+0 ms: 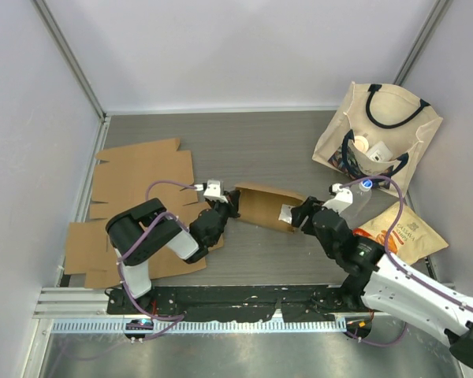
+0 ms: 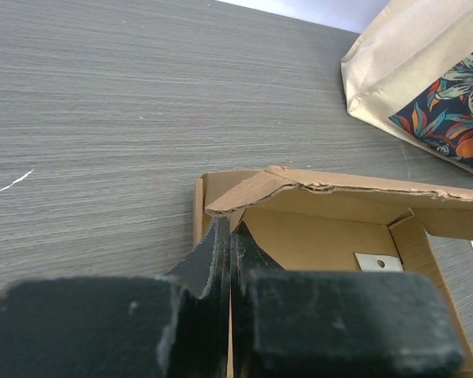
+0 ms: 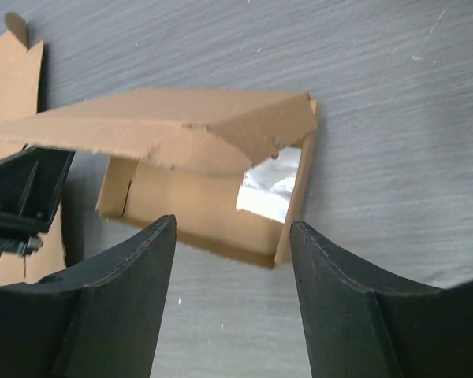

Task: Fold the paper box

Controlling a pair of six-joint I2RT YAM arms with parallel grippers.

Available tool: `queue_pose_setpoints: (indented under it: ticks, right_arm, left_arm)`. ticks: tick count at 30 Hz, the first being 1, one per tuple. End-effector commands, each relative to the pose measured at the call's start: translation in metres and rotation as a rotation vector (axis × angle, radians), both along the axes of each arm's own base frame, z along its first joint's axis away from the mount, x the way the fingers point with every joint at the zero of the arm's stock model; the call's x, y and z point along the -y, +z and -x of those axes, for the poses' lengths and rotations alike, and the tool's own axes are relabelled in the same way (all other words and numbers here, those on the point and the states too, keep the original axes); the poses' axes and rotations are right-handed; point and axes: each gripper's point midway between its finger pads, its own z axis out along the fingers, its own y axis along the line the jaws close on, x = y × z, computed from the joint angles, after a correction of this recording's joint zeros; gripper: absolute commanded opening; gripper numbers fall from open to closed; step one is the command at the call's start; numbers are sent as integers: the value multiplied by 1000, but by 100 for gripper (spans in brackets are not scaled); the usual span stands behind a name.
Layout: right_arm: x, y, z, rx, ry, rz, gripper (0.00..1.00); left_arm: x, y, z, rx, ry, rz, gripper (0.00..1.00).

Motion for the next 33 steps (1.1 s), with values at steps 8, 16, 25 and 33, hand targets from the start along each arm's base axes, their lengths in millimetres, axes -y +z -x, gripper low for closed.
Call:
queue_pose_setpoints:
  ticks: [8,16,25,33]
  right_arm:
    - [15,-28,-4,-75,-53,176,61]
    - [14,7,-52,220,-139,266,63]
    - [4,10,-66,441,-34,362,52]
    - [-4,4,-73,346,-60,302,8]
  left_arm:
    - [0,17,0,22,24,-25,0]
    - [-1,19,0,38,25,-60,0]
    - [0,18,-2,42,26,-74,0]
    - [4,22,-4,50,19,-73,0]
